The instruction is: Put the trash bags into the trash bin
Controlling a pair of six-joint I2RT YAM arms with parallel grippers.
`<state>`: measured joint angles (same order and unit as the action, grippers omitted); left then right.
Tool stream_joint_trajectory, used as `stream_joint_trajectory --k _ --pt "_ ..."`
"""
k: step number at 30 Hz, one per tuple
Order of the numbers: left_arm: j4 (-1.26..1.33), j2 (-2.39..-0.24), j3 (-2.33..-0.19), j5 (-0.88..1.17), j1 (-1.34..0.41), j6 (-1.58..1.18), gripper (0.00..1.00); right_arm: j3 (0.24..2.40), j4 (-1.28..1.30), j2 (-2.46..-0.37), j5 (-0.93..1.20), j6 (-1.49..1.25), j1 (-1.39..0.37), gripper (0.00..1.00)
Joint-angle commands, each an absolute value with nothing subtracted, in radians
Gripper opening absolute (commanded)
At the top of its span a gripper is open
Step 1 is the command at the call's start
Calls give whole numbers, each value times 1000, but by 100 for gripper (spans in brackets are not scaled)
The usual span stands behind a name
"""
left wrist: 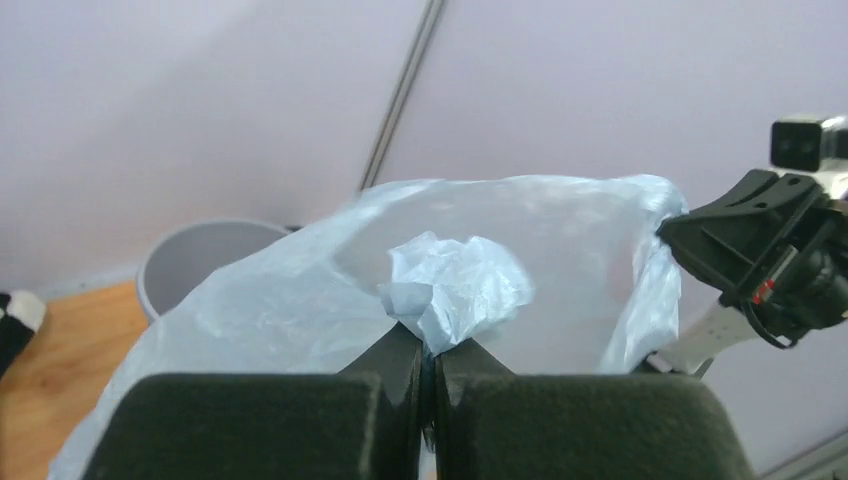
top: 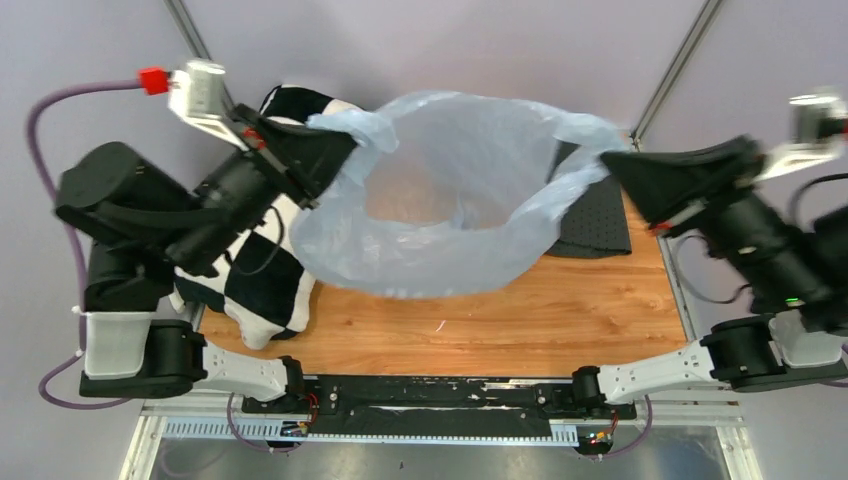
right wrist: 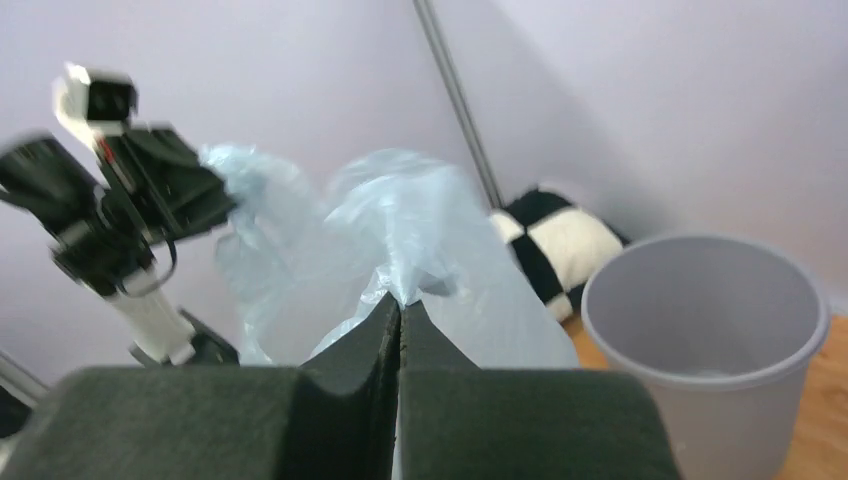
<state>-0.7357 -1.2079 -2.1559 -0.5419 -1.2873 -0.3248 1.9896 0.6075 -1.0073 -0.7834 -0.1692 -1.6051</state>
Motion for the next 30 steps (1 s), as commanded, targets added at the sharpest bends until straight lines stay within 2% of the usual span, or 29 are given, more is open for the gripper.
stream_joint_trajectory --k 1,5,8,10,11,14,16,18,20,23,30 --pt "-753 -1174 -2176 -565 -1294 -217 0 1887 438 -942 -684 9 -1594 0" --pt "-755 -941 -1535 -646 -1293 -395 0 1378 539 -951 -652 -319 -1594 0" --pt "-756 -744 -999 -497 -1294 -687 0 920 417 -1054 -415 -672 -1601 0" --pt "-754 -634 -748 -362 -1303 -851 0 765 296 -1156 -315 -818 -1669 0" --pt "-756 -558 -674 -331 -1325 -906 0 788 318 -1197 -337 -834 -1721 0" --pt "-793 -445 -702 -361 -1395 -906 0 1079 625 -1254 -507 -737 -1832 0" --pt "-826 -468 -844 -394 -1399 -835 0 1273 794 -1248 -610 -669 -1845 0" --pt "-831 -530 -986 -420 -1399 -762 0 1384 847 -1209 -713 -594 -1844 0" --pt "-830 -598 -1105 -453 -1399 -700 0 1437 844 -1152 -811 -532 -1825 0" --pt "-829 -672 -1229 -542 -1399 -642 0 1459 842 -1060 -830 -525 -1751 0" --pt "-824 -712 -1317 -753 -1399 -631 0 1405 845 -954 -834 -550 -1712 0"
